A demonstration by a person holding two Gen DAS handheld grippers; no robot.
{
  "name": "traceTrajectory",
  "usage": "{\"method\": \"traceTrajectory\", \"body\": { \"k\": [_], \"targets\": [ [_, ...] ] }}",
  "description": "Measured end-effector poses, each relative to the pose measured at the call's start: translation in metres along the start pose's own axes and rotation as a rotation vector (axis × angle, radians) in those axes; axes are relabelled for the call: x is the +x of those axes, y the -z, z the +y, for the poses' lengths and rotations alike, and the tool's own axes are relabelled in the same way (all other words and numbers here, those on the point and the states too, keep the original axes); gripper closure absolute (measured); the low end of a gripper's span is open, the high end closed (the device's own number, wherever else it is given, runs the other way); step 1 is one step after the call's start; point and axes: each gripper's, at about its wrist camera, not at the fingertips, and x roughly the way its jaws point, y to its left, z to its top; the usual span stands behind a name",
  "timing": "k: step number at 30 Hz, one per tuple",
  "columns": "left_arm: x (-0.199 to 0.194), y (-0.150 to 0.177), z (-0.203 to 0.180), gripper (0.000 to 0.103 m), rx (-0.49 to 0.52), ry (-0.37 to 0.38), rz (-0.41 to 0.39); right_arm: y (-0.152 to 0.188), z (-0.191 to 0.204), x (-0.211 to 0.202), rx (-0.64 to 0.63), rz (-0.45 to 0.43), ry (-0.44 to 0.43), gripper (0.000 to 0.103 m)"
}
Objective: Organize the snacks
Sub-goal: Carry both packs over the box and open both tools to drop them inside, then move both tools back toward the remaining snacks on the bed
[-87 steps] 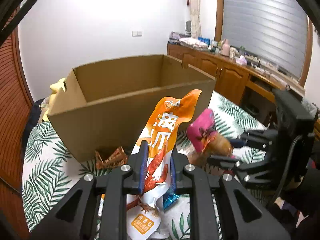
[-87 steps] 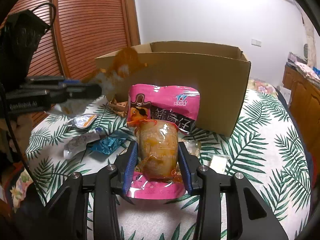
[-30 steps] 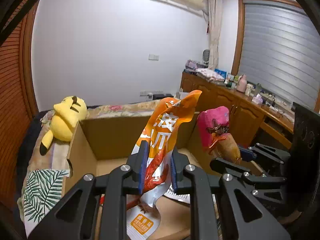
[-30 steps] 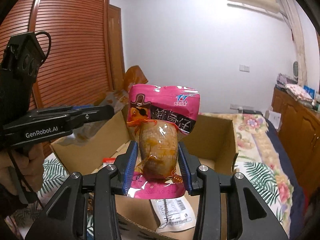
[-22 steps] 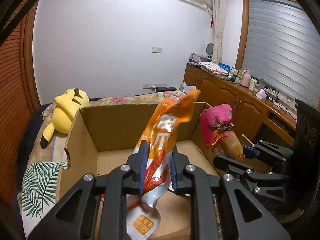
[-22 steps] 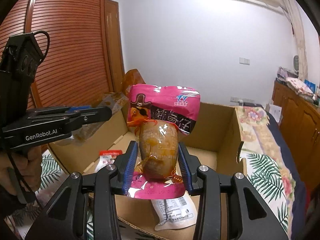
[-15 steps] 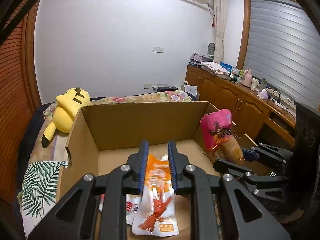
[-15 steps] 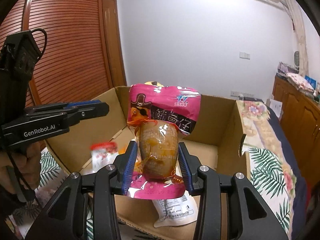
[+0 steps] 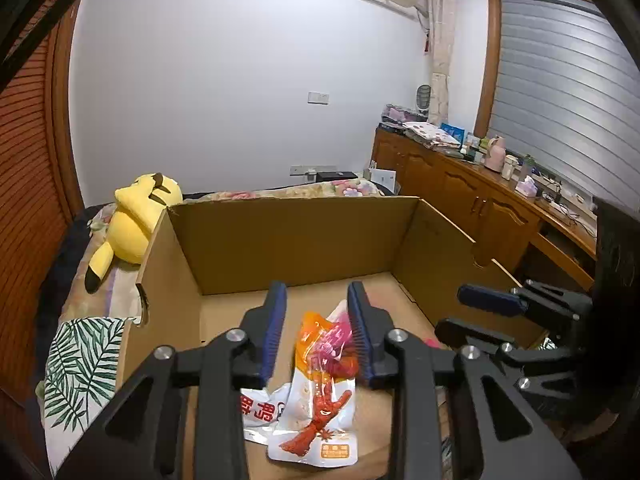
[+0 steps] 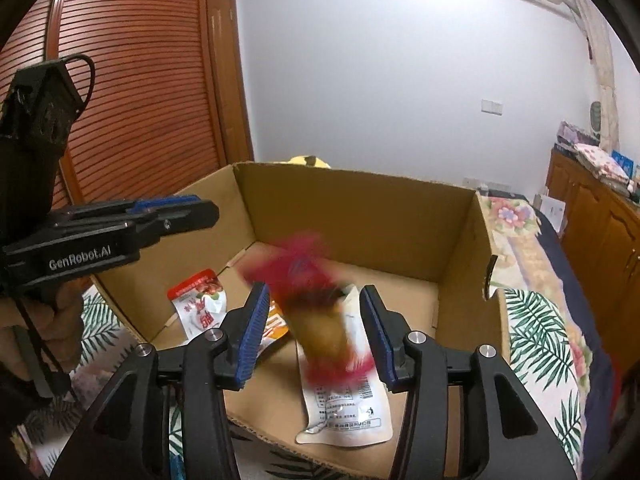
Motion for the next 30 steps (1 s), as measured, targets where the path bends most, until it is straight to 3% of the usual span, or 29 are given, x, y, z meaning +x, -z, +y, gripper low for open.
{"method": "traceTrajectory", "body": {
  "k": [4, 12, 15, 19, 30],
  "targets": [
    [-0.014, 0.0, -0.003, 0.059, 0.011, 0.002, -0.017, -0.003, 0.005, -0.017, -0.016, -0.016, 0.01, 0.055],
    [-0.055, -0.001, -0.01, 0.052, 0.033, -0.007, -0.039, -0.013, 0.019, -0.072, -0.021, -0.068, 0.009, 0.055],
    [-0.075, 0.002, -0.011, 0.041, 0.038, -0.022, -0.049, -0.013, 0.028, -0.092, -0.03, -0.082, 0.014, 0.055],
    [-0.1, 0.015, -0.011, 0.01, 0.039, -0.055, -0.082, -0.004, 0.035, -0.114, -0.02, -0.083, 0.016, 0.055],
    [-0.124, 0.089, 0.007, 0.01, 0.025, -0.069, 0.026, 0.047, 0.046, -0.125, 0.015, 0.002, 0.017, 0.048]
  ]
}}
